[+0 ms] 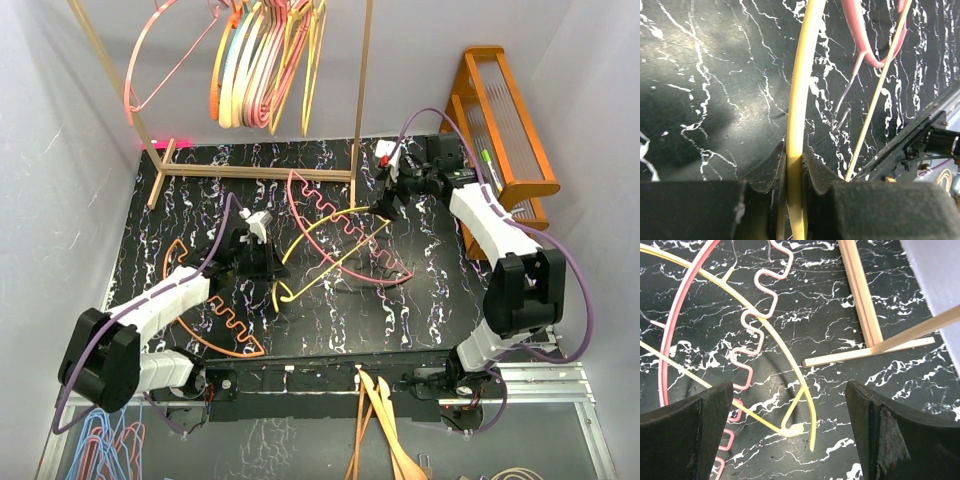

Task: Organize the hangers
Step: Pick up the hanger at the center of the board, then adjust the hanger at the center of the board.

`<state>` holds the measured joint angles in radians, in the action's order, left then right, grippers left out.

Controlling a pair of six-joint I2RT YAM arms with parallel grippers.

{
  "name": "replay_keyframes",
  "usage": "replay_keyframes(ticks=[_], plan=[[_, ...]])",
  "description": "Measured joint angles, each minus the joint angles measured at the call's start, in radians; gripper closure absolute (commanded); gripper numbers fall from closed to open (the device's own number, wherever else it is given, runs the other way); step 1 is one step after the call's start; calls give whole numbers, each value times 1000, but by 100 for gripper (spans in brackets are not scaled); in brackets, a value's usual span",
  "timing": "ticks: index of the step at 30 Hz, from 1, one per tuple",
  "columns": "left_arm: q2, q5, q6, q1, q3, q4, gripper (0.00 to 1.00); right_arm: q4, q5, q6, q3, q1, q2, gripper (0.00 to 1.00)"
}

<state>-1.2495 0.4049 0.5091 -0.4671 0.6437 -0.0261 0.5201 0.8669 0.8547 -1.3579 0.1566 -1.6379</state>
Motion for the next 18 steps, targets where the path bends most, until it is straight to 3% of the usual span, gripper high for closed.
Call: replay_keyframes(ticks=[5, 9, 11, 14, 18], plan=[[48, -73, -56, -2, 48, -101, 100, 58, 24, -6, -17, -21, 72, 1], [50, -107, -93, -2, 88, -150, 100, 216, 125, 158, -7, -29, 98, 1], [51, -116, -102, -2, 95, -162, 100, 239, 155, 166, 10, -17, 102, 1], [54, -117, -106, -2, 95, -171, 100, 165, 177, 5, -2, 10, 85, 1], [60, -112, -105, -2, 95, -177, 100, -20, 242, -248, -144, 47, -24, 1]])
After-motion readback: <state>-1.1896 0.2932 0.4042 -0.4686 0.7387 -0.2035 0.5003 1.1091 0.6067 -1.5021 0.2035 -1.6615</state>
